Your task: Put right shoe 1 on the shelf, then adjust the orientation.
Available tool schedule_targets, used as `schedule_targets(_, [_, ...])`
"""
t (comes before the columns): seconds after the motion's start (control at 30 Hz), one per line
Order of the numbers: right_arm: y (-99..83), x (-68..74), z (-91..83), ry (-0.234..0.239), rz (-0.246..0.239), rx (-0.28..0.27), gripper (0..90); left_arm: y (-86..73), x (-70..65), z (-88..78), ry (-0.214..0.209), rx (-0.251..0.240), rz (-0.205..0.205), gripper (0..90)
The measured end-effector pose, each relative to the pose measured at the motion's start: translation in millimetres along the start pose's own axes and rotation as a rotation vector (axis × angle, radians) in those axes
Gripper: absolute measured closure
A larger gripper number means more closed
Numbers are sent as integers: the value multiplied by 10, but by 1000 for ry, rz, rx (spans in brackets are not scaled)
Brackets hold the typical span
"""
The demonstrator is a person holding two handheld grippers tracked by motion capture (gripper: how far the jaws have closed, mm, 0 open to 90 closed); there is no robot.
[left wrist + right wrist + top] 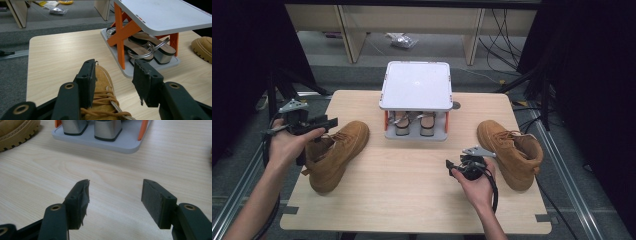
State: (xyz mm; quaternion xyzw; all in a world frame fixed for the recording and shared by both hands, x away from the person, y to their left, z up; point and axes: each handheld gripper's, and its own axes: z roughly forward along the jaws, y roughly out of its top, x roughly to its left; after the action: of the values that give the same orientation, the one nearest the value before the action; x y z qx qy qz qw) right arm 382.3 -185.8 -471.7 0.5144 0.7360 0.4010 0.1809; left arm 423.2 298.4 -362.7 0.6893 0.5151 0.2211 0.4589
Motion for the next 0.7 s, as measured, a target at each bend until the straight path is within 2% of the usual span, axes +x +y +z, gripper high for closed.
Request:
schedule_targets(0.07, [-8, -4, -24, -12, -4, -1, 396, -14, 19, -28, 6, -2, -6, 525])
schedule_targets(0.1, [-10, 27, -41, -8, 33, 17, 396, -30, 37, -58, 7, -5, -13, 524])
schedule_targets(0.13, [-8, -4, -35, -1, 2, 1, 396, -39, 45, -71, 8, -5, -18, 524])
schedule_targets(0.2, [-7, -2, -41, -7, 3, -2, 396, -47, 54, -84, 8, -2, -20, 524])
schedule_targets(0.23, [-9, 29, -51, -4, 37, 1, 396, -64, 71, -101, 4, 2, -25, 525])
schedule_targets(0.3, [-14, 35, -47, 4, 41, -4, 396, -78, 85, -120, 8, 11, -24, 525])
schedule_targets(0.33, [-11, 7, -43, -4, 7, -10, 396, -87, 88, -125, 12, 10, -29, 526])
schedule_targets(0.37, [-13, 40, -51, -5, 45, 0, 395, -95, 94, -130, 11, 12, -29, 527])
schedule_targets(0.43, [-11, 45, -53, -4, 50, 4, 395, -108, 99, -144, 10, 16, -30, 528])
schedule_targets(0.53, [-2, 54, -51, -3, 39, 10, 395, -118, 114, -159, 9, 23, -29, 532])
schedule_targets(0.6, [-4, 36, -30, 8, 2, -13, 395, -121, 116, -176, 17, 20, -30, 533])
schedule_targets(0.7, [-6, 45, -36, -1, 2, 5, 393, -132, 127, -198, 27, 18, -36, 533])
